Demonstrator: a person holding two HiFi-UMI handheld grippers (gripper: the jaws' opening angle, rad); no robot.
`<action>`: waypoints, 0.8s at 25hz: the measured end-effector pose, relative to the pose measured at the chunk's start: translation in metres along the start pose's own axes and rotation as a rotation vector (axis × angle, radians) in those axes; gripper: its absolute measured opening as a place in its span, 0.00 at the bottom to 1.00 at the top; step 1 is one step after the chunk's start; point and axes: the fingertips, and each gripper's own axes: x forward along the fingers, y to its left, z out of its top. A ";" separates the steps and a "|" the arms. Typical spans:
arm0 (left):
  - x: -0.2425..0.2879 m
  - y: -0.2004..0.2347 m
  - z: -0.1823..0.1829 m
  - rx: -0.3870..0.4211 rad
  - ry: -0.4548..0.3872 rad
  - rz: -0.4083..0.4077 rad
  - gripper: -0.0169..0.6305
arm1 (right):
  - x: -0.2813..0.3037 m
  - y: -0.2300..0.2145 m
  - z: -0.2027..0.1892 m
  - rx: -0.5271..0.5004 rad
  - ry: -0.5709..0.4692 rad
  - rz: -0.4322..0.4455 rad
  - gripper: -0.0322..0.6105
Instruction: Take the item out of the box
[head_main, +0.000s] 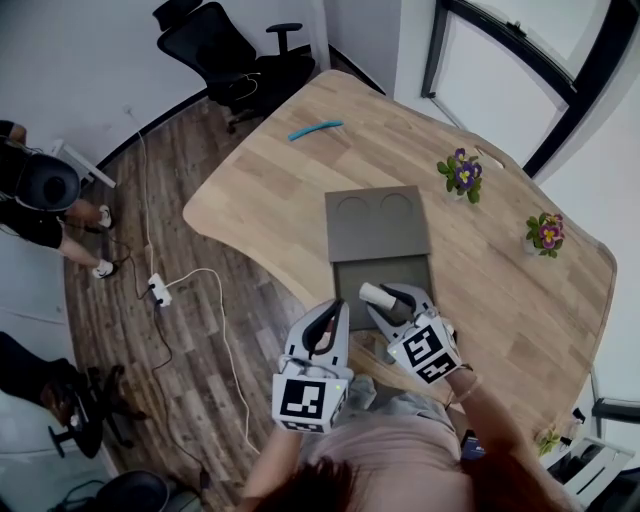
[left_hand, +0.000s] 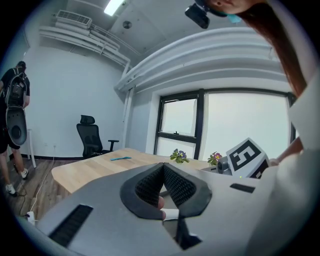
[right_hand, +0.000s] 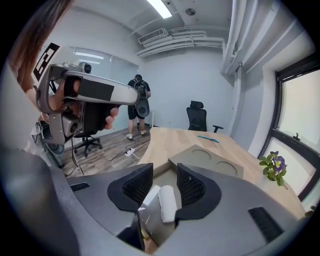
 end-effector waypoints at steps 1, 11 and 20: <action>0.002 0.002 -0.004 -0.015 0.004 0.006 0.03 | 0.004 -0.001 -0.004 -0.003 0.010 0.009 0.24; 0.020 0.011 -0.019 -0.068 0.005 0.039 0.03 | 0.040 -0.005 -0.052 -0.015 0.123 0.093 0.26; 0.022 0.020 -0.030 -0.105 0.020 0.071 0.03 | 0.065 -0.003 -0.082 -0.042 0.229 0.139 0.30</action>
